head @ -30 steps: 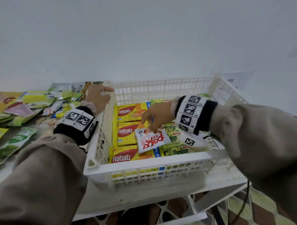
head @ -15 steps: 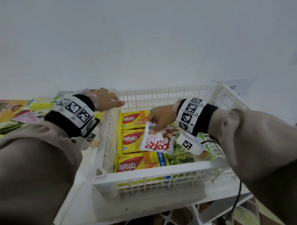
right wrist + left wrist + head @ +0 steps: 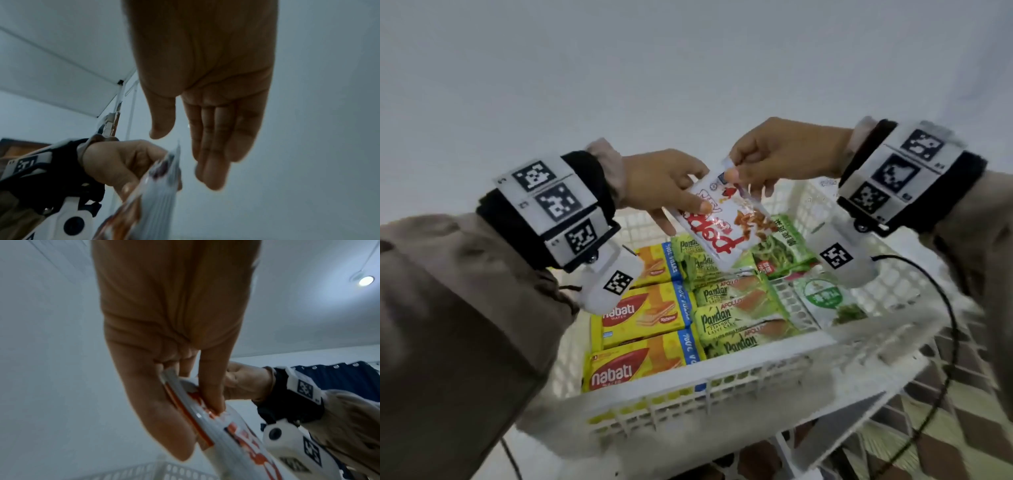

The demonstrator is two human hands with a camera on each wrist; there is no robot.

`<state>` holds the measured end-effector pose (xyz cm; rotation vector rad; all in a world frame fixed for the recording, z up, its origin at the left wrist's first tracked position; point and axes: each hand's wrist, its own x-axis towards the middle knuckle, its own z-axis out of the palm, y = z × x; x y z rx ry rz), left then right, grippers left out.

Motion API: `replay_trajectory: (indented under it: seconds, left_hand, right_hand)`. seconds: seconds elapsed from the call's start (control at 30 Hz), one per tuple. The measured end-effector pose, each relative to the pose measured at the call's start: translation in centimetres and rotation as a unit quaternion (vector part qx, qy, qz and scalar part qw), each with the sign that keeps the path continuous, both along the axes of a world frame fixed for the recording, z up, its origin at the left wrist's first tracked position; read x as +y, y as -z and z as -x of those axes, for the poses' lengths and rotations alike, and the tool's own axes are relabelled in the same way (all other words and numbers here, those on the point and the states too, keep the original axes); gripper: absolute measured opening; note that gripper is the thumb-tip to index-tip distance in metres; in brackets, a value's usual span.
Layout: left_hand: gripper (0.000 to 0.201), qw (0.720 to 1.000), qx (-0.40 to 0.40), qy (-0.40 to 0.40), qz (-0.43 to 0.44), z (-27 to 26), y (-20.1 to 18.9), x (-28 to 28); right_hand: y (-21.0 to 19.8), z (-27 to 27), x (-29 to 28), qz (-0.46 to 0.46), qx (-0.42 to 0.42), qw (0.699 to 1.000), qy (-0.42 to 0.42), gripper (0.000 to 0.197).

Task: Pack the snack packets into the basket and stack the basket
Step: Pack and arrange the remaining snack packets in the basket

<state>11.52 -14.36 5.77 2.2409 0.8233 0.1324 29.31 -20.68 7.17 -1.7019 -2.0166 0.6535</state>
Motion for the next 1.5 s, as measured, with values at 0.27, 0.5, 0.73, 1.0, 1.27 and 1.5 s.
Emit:
replay_trajectory:
  seconds: [0.27, 0.5, 0.73, 1.0, 1.27, 1.5]
  left_hand:
    - [0.026, 0.997, 0.057, 0.058, -0.002, -8.7, 0.9, -2.1]
    - [0.028, 0.97, 0.222, 0.101, -0.002, -15.8, 6.6, -4.1]
    - [0.048, 0.92, 0.354, 0.122, -0.113, -18.3, 10.3, -5.3]
    - [0.075, 0.91, 0.363, 0.106, -0.174, -18.7, 11.4, -6.0]
    - [0.078, 0.913, 0.358, 0.105, -0.163, -18.9, 12.9, -6.9]
    - [0.076, 0.898, 0.39, 0.108, -0.176, -18.8, 12.9, -7.0]
  right_hand:
    - [-0.7, -10.8, -4.3, 0.096, -0.316, 0.937, 0.112, 0.049]
    - [7.0, -15.0, -4.4, 0.102, -0.298, 0.943, 0.11, 0.076]
    - [9.7, -15.2, -3.1, 0.054, -0.209, 0.968, 0.131, 0.061]
    - [10.6, -16.0, -2.9, 0.027, -0.181, 0.974, 0.137, 0.05]
    - [10.9, -16.2, -2.7, 0.028, -0.158, 0.977, 0.139, 0.049]
    - [11.0, -16.4, -2.8, 0.025, -0.158, 0.98, 0.121, 0.058]
